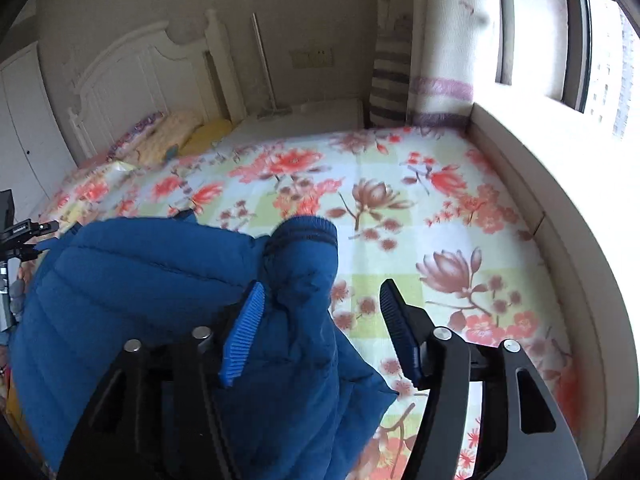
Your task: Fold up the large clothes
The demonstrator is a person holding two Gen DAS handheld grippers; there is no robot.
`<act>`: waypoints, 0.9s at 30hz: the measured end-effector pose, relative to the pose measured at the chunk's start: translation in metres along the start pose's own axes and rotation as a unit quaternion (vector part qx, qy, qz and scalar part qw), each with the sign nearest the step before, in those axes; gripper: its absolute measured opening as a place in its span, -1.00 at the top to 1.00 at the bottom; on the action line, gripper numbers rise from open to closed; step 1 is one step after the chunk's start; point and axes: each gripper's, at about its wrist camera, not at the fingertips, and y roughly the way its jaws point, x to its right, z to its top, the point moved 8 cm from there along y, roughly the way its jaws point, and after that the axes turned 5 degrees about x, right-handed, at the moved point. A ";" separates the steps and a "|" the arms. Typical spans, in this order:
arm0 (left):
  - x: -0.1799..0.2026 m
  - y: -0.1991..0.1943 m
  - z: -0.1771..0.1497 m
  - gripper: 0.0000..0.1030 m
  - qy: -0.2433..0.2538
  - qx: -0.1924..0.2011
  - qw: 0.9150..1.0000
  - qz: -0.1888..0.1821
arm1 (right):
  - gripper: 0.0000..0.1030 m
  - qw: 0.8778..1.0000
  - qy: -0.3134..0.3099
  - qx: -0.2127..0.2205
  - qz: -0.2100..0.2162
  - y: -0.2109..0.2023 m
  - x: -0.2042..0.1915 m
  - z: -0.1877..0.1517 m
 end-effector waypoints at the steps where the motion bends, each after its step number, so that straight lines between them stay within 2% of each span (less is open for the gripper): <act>1: 0.004 -0.010 0.003 -0.70 0.005 0.010 1.000 -0.003 | -0.34 1.000 -0.001 0.013 0.001 -0.017 0.000 0.004; 3: 0.010 -0.038 0.003 -0.74 0.014 0.017 1.000 -0.020 | -0.35 1.000 -0.001 0.027 0.005 -0.046 0.000 0.007; 5: 0.010 -0.067 -0.009 -0.75 0.020 0.008 0.999 -0.050 | -0.35 0.998 0.008 0.042 0.044 -0.079 -0.003 -0.005; 7: 0.006 -0.093 -0.030 -0.83 0.027 0.002 0.996 -0.081 | -0.35 0.996 0.004 0.044 0.077 -0.104 -0.011 -0.029; 9: 0.000 -0.120 -0.063 -0.85 0.036 -0.007 0.993 -0.108 | -0.35 0.995 -0.004 0.033 0.099 -0.125 -0.015 -0.068; 14: -0.027 -0.153 -0.139 -0.92 0.029 -0.037 0.989 -0.143 | -0.35 0.992 0.011 -0.003 0.126 -0.142 -0.017 -0.154; 17: -0.031 -0.153 -0.170 -0.92 0.028 -0.050 0.986 -0.154 | -0.33 0.987 0.041 -0.010 0.155 -0.138 -0.019 -0.180; 19: -0.028 -0.145 -0.180 -0.91 0.030 -0.063 0.985 -0.158 | -0.10 0.986 0.038 -0.001 0.162 -0.135 -0.028 -0.185; 20: -0.025 -0.139 -0.186 -0.89 0.041 -0.063 0.986 -0.146 | 0.07 0.987 0.031 0.012 0.158 -0.135 -0.032 -0.183; 21: -0.022 -0.136 -0.189 -0.68 0.042 -0.057 0.987 -0.141 | 0.29 0.988 0.025 0.023 0.151 -0.136 -0.034 -0.180; 22: -0.020 -0.136 -0.191 -0.34 0.041 -0.054 0.988 -0.142 | 0.47 0.989 0.020 0.031 0.143 -0.139 -0.036 -0.176; 23: -0.019 -0.140 -0.192 -0.13 0.042 -0.043 0.989 -0.136 | 0.53 0.990 0.013 0.036 0.136 -0.142 -0.039 -0.173; 24: -0.020 -0.147 -0.191 0.19 0.044 -0.030 0.990 -0.131 | 0.58 0.991 0.004 0.039 0.131 -0.145 -0.042 -0.171; 25: -0.024 -0.154 -0.191 0.35 0.037 -0.023 0.990 -0.136 | 0.61 0.991 -0.003 0.040 0.128 -0.146 -0.044 -0.170; 27: -0.032 -0.166 -0.197 0.42 0.019 -0.022 0.988 -0.150 | 0.62 0.991 -0.012 0.040 0.128 -0.150 -0.049 -0.169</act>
